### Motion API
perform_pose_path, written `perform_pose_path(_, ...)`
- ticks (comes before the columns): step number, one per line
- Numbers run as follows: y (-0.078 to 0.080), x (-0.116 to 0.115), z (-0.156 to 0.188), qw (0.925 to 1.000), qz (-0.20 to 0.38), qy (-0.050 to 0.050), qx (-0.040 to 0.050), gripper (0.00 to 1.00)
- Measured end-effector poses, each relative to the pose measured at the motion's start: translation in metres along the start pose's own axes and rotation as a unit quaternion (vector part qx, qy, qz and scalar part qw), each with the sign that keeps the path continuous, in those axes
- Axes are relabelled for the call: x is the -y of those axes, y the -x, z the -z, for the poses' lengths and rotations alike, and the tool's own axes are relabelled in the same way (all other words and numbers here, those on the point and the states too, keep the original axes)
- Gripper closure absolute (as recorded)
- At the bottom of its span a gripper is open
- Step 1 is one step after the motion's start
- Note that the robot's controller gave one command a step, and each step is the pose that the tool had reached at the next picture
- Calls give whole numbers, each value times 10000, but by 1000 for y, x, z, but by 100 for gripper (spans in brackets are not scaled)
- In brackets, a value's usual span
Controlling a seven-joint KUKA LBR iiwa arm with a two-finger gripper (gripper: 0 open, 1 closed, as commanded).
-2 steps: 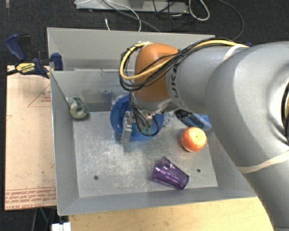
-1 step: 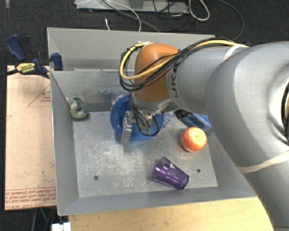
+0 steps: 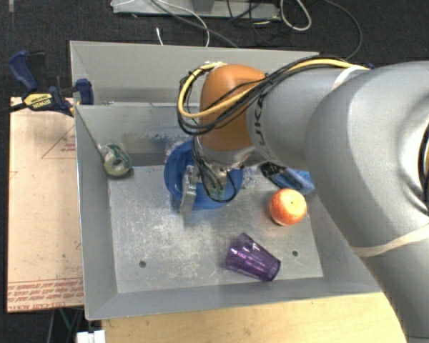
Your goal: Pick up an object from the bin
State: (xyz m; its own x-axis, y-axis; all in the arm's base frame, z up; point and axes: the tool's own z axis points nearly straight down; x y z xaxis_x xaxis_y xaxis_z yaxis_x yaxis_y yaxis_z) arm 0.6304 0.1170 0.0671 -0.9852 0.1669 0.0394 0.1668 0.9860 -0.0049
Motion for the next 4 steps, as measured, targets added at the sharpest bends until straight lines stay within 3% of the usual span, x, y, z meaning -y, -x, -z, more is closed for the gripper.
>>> perform_pose_path(3,-2,0,60,10000,8,12,11,100)
perform_pose_path(4,-4,0,110,10000,15,12,7,100)
